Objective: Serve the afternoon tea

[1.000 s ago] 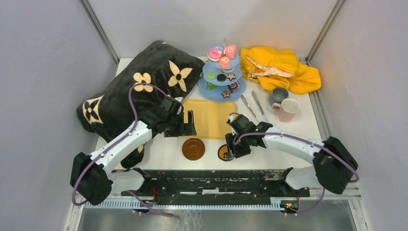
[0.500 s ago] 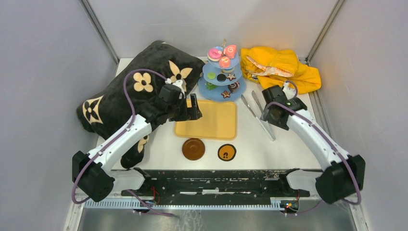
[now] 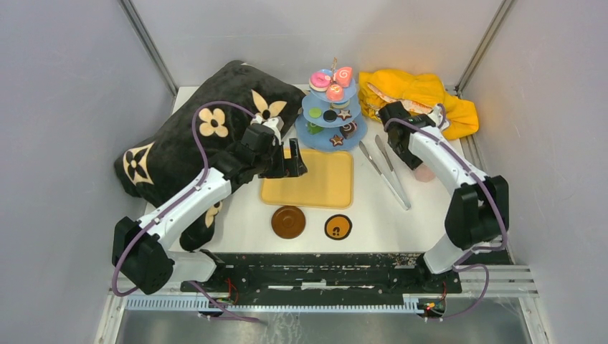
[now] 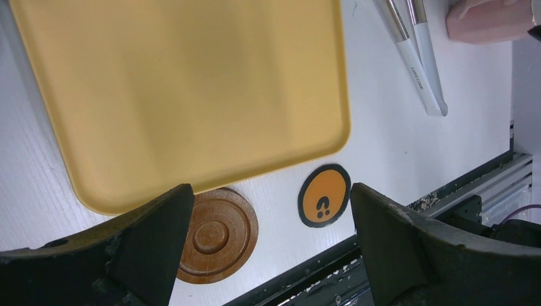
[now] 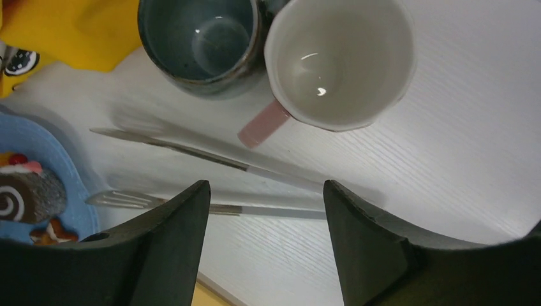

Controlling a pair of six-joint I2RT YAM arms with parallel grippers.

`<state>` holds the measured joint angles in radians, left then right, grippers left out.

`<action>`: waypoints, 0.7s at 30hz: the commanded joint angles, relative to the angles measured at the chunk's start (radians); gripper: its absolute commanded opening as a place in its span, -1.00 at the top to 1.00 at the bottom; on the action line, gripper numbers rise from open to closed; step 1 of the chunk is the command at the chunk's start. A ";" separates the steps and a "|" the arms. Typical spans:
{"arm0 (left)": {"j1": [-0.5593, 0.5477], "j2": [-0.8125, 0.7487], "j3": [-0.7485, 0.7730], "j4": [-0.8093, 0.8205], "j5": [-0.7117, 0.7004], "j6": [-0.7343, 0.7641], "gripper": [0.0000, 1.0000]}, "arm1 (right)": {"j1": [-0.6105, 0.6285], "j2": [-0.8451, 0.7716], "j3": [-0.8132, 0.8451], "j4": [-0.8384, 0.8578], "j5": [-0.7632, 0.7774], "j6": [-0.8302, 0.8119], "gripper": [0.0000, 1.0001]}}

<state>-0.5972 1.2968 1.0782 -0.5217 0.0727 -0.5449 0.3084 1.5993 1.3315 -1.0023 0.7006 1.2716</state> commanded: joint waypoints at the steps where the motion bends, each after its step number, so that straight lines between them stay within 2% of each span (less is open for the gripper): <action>1: -0.004 -0.019 -0.024 0.071 0.037 0.020 -0.98 | -0.038 0.104 0.110 -0.005 0.018 0.119 -0.42; 5: -0.003 -0.018 -0.033 0.078 0.047 0.022 -0.98 | -0.075 0.204 0.163 -0.037 -0.059 0.163 -0.41; 8: -0.004 -0.018 -0.032 0.079 0.050 0.023 -0.98 | -0.089 0.221 0.132 -0.012 -0.076 0.200 -0.39; 16: -0.004 -0.017 -0.038 0.084 0.047 0.025 -0.98 | -0.133 0.176 0.033 -0.060 -0.010 0.270 -0.38; 21: -0.004 0.002 -0.026 0.086 0.067 0.026 -0.99 | -0.165 0.094 -0.106 -0.049 -0.004 0.279 -0.32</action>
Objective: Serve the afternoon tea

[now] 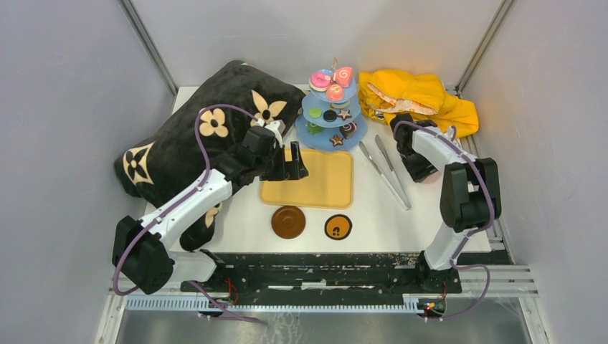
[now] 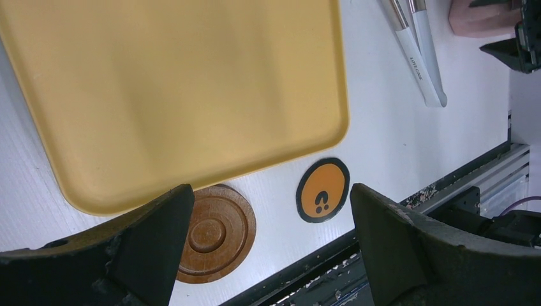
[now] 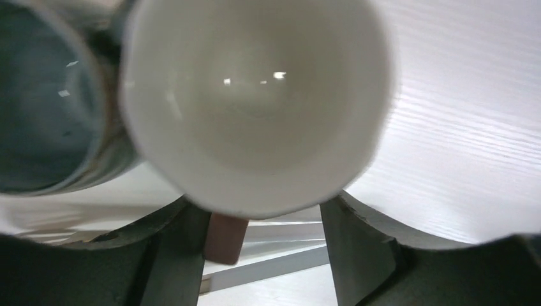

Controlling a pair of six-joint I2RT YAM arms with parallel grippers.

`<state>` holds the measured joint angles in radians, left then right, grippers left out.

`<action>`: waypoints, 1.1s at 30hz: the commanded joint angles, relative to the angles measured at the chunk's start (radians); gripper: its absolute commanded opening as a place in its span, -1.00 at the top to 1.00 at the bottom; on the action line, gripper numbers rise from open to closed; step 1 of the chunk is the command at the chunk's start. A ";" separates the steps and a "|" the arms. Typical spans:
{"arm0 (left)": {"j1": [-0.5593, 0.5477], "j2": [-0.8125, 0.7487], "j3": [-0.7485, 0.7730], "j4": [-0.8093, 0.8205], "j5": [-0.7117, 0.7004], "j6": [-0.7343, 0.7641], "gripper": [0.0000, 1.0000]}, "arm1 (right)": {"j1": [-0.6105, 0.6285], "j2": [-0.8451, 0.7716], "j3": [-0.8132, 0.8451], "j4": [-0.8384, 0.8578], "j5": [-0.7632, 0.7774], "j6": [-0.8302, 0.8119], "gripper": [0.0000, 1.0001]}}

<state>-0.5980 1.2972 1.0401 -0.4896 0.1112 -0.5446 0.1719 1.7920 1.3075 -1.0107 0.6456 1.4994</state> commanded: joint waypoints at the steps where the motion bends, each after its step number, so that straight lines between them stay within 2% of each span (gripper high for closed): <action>1: -0.003 0.003 0.013 0.055 0.028 0.026 -0.98 | -0.034 -0.121 -0.107 -0.039 0.052 0.049 -0.29; 7: -0.004 0.011 0.012 0.064 0.039 0.028 -0.98 | -0.042 -0.208 -0.207 0.023 0.064 -0.064 -0.17; 15: -0.006 0.010 0.009 0.067 0.049 0.031 -0.99 | -0.060 -0.244 -0.256 0.112 0.090 -0.220 0.22; 17: -0.004 0.008 0.009 0.066 0.051 0.034 -0.99 | -0.069 -0.255 -0.270 0.138 0.082 -0.266 0.47; 19: -0.005 0.007 0.008 0.065 0.048 0.035 -0.98 | -0.070 -0.268 -0.283 0.170 0.069 -0.324 0.97; 24: -0.005 0.011 0.021 0.058 0.052 0.062 -0.98 | -0.069 -0.340 -0.289 0.208 0.010 -0.503 0.99; 27: -0.005 0.030 0.043 0.041 0.052 0.088 -0.99 | -0.062 -0.436 -0.312 0.267 -0.079 -0.658 0.99; 30: -0.005 0.052 0.074 0.004 0.010 0.113 -0.98 | -0.051 -0.569 -0.357 0.365 -0.242 -0.811 0.98; 33: 0.000 0.072 0.124 -0.047 -0.001 0.146 -0.98 | -0.035 -0.672 -0.387 0.456 -0.494 -0.938 0.98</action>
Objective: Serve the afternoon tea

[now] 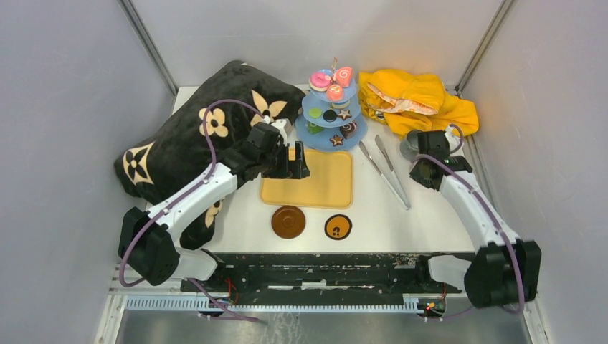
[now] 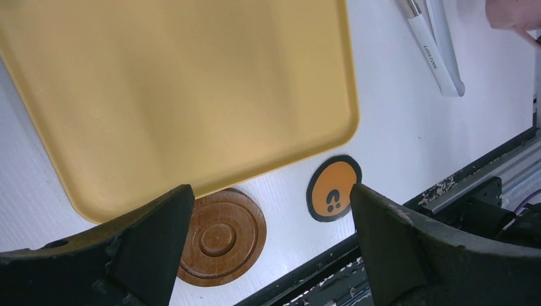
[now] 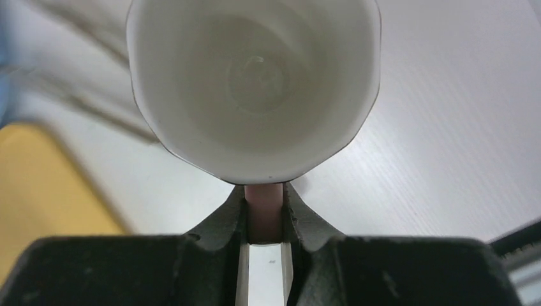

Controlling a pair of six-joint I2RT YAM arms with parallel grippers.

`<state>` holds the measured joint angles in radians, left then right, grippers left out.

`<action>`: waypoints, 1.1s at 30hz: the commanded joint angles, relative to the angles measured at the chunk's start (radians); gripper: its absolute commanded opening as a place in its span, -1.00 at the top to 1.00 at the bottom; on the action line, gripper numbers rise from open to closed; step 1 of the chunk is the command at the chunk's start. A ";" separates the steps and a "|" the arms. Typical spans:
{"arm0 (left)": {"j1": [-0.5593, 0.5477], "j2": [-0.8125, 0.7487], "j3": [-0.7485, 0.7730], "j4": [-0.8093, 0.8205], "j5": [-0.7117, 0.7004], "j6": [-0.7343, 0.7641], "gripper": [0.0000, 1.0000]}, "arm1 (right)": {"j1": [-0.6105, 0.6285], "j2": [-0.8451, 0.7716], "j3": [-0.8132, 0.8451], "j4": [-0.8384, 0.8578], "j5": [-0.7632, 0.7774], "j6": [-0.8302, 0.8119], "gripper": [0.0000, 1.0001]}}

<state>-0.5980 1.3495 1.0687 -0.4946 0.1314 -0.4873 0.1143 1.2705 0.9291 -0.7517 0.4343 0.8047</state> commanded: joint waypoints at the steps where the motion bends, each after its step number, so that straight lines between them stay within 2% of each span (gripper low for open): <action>1: 0.005 0.028 0.114 -0.069 -0.013 0.099 -0.98 | 0.035 -0.169 -0.007 0.194 -0.371 -0.267 0.98; 6: 0.098 0.029 0.159 -0.146 0.006 0.101 -0.98 | 0.205 -0.199 0.046 0.096 -0.433 -0.374 0.98; 12: 0.237 -0.004 0.147 -0.123 0.024 0.081 -0.98 | 0.463 -0.210 0.030 0.145 -0.567 -0.513 0.98; 15: 0.259 -0.010 0.159 -0.125 -0.016 0.040 -0.98 | 0.616 -0.182 0.041 0.182 -0.559 -0.540 0.98; 21: 0.309 -0.038 0.147 -0.143 -0.104 -0.042 -0.98 | 0.881 -0.006 0.133 0.223 -0.398 -0.576 0.98; 27: 0.353 -0.080 0.133 -0.164 -0.109 -0.050 -0.98 | 1.026 0.147 0.203 0.315 -0.309 -0.588 0.98; 33: 0.362 -0.110 0.114 -0.164 -0.115 -0.051 -0.98 | 1.061 0.240 0.249 0.363 -0.301 -0.612 0.98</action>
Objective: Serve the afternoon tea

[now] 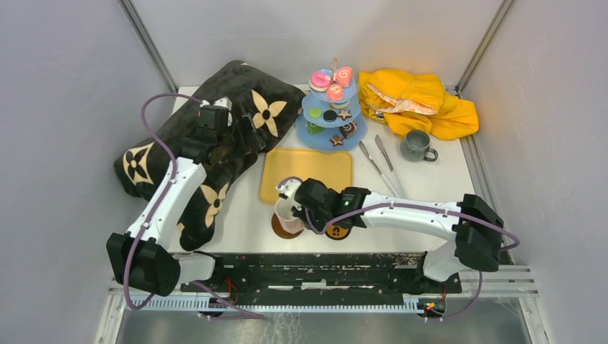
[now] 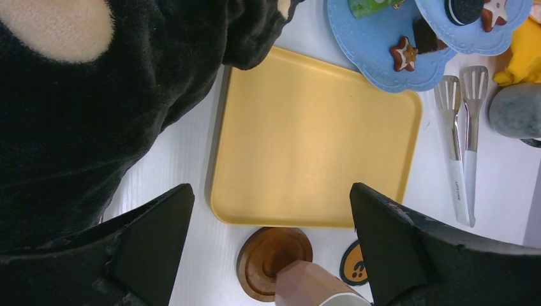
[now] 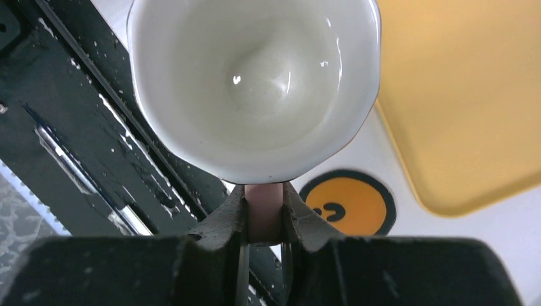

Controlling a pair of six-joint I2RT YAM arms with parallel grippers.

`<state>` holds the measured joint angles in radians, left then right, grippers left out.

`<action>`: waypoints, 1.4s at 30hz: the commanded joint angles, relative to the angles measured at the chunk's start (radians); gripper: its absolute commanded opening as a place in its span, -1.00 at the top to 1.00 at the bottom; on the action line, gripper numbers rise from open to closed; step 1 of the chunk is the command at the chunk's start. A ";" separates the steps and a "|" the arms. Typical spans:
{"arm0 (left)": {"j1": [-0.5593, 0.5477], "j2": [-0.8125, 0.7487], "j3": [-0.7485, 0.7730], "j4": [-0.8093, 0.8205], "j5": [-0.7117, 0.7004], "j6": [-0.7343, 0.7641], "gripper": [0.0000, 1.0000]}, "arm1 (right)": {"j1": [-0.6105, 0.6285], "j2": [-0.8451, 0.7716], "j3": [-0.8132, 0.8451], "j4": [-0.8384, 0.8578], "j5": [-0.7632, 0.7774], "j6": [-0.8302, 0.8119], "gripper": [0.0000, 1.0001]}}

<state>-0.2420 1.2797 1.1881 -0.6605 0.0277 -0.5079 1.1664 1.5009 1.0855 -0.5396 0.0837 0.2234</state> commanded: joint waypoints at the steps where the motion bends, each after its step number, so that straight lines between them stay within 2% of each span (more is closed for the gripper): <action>1: 0.006 -0.043 -0.009 0.002 -0.010 -0.028 -0.98 | 0.010 0.025 0.097 0.150 0.045 -0.036 0.98; 19: 0.007 -0.046 -0.033 0.015 -0.007 -0.006 -0.98 | 0.010 0.096 0.044 0.191 0.036 0.000 0.96; 29: 0.007 -0.028 -0.035 0.039 0.018 -0.009 -0.98 | 0.010 0.058 -0.002 0.180 0.035 0.029 0.13; 32: 0.007 -0.026 -0.035 0.044 0.024 -0.013 -0.98 | 0.010 0.059 0.016 0.159 0.046 0.030 0.06; 36: 0.007 -0.032 -0.041 0.047 0.027 -0.015 -0.98 | 0.010 0.014 0.024 0.134 0.058 0.031 -0.13; 42: 0.006 -0.024 -0.041 0.056 0.038 -0.017 -0.98 | 0.010 -0.052 0.100 -0.056 0.046 -0.022 -0.44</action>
<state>-0.2417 1.2594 1.1446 -0.6544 0.0391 -0.5079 1.1725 1.5249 1.1038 -0.4843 0.1169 0.2363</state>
